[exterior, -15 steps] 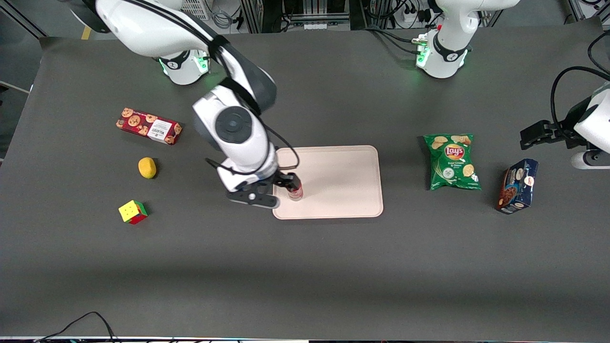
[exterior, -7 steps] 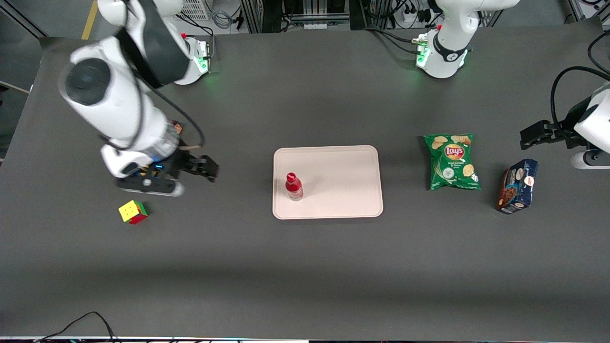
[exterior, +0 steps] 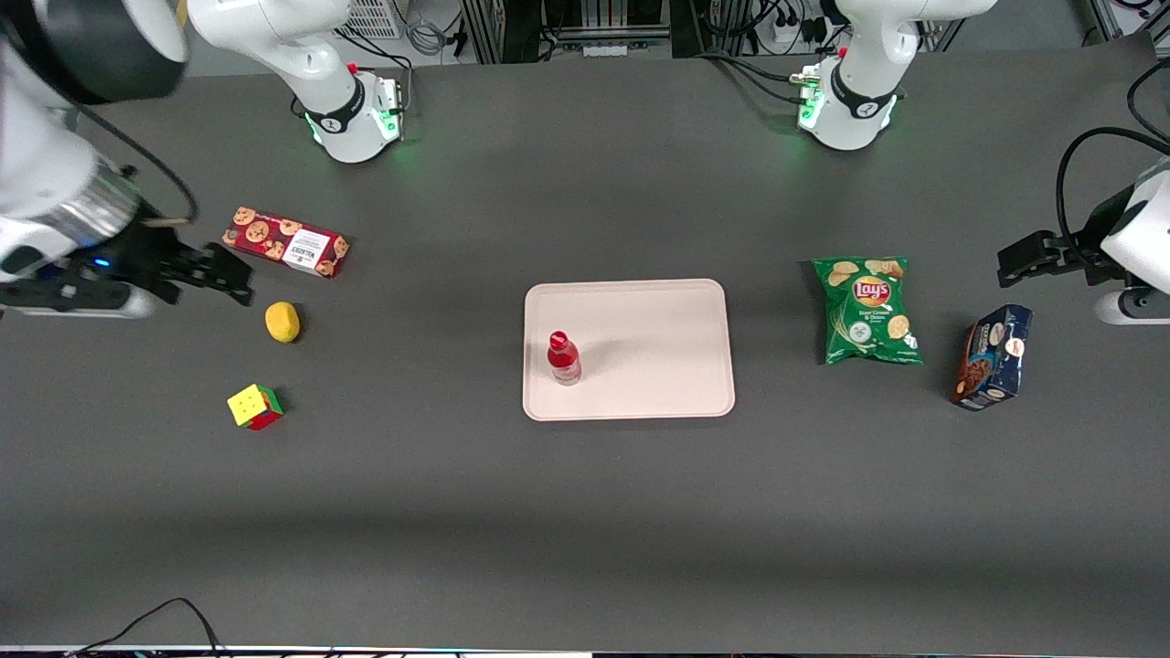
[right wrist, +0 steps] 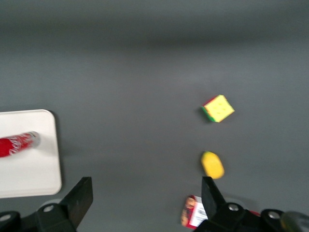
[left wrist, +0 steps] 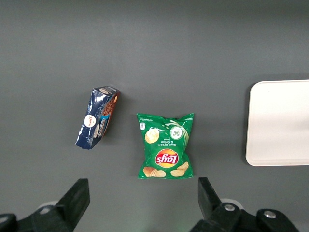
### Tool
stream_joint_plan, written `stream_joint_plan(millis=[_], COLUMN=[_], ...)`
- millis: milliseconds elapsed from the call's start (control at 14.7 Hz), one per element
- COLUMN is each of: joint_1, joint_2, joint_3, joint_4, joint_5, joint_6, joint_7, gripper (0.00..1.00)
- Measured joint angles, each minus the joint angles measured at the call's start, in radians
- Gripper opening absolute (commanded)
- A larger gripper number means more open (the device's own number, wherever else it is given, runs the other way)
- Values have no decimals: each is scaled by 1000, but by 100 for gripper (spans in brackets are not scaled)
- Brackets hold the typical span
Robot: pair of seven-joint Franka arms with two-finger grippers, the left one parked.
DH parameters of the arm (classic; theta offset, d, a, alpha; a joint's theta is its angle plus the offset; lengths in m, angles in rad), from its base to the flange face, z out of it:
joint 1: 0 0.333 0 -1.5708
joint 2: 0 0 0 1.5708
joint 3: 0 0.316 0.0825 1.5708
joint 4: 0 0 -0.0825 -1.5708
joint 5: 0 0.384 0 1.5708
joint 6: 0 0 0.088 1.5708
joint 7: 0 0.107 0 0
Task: Place coke bottle on tray
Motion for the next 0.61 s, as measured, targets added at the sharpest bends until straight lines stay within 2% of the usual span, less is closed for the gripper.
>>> stream_joint_plan(millis=[273,614], joint_1=[-1,7], joint_2=[-71,-63], joint_3=[-117,-124], joint_4=[-15,-37], joint_5=[2,3], joint_6=[-49,-45], joint_7=[-135,-148], gripper=[100,100])
